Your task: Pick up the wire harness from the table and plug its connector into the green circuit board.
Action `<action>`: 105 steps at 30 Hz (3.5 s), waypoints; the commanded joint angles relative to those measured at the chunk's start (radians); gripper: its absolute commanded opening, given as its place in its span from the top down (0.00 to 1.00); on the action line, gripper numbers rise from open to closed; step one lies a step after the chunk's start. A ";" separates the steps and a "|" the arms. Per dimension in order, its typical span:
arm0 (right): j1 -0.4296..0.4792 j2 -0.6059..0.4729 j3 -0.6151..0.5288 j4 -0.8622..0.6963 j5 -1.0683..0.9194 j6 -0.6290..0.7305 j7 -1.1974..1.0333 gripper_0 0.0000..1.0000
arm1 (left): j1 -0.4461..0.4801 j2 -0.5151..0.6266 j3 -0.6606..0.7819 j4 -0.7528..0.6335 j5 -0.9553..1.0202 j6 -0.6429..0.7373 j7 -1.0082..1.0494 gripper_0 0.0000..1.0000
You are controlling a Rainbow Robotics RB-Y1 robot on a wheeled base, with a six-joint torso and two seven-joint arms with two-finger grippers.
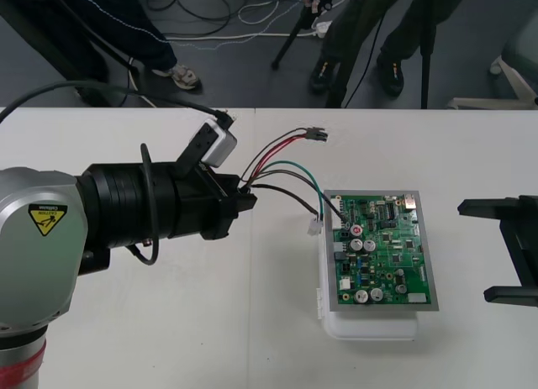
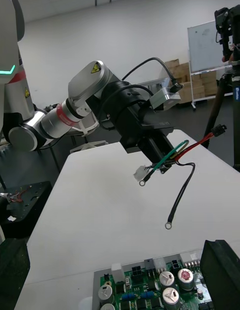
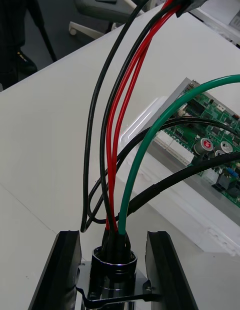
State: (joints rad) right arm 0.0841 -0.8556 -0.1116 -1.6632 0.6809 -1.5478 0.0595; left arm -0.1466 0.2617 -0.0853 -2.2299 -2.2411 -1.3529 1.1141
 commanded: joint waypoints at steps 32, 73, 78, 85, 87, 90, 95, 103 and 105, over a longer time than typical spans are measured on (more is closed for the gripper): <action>0.120 0.023 -0.005 -0.372 -0.047 0.749 -0.377 0.00 | -0.157 -0.032 -0.169 -0.024 -0.175 0.287 -0.142 1.00; 0.091 0.047 0.138 -0.621 -0.026 1.157 -0.454 0.00 | -0.197 -0.001 -0.274 0.058 -0.178 0.514 -0.168 1.00; 0.074 0.047 0.147 -0.621 -0.026 1.173 -0.454 0.00 | -0.197 -0.001 -0.274 0.056 -0.178 0.514 -0.169 1.00; 0.013 0.047 0.199 -0.616 -0.024 1.249 -0.452 0.00 | -0.197 0.007 -0.278 0.058 -0.178 0.514 -0.175 1.00; 0.002 0.047 0.207 -0.615 -0.024 1.264 -0.454 0.00 | -0.197 0.008 -0.278 0.058 -0.178 0.514 -0.177 1.00; -0.023 0.047 0.228 -0.612 -0.024 1.304 -0.449 0.00 | -0.197 0.008 -0.280 0.058 -0.178 0.514 -0.177 1.00; -0.047 0.047 0.240 -0.596 -0.024 1.315 -0.449 0.00 | -0.197 0.007 -0.278 0.058 -0.178 0.514 -0.177 1.00; -0.067 0.047 0.256 -0.581 -0.023 1.321 -0.445 0.00 | -0.197 0.008 -0.280 0.056 -0.178 0.514 -0.177 1.00; -0.067 0.049 0.262 -0.581 -0.024 1.321 -0.445 0.00 | -0.197 0.008 -0.278 0.058 -0.178 0.514 -0.177 1.00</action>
State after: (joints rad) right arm 0.0435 -0.8217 0.1319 -2.2385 0.6505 -0.2346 -0.3505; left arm -0.3016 0.2549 -0.3377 -2.1582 -2.4163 -0.9027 1.0215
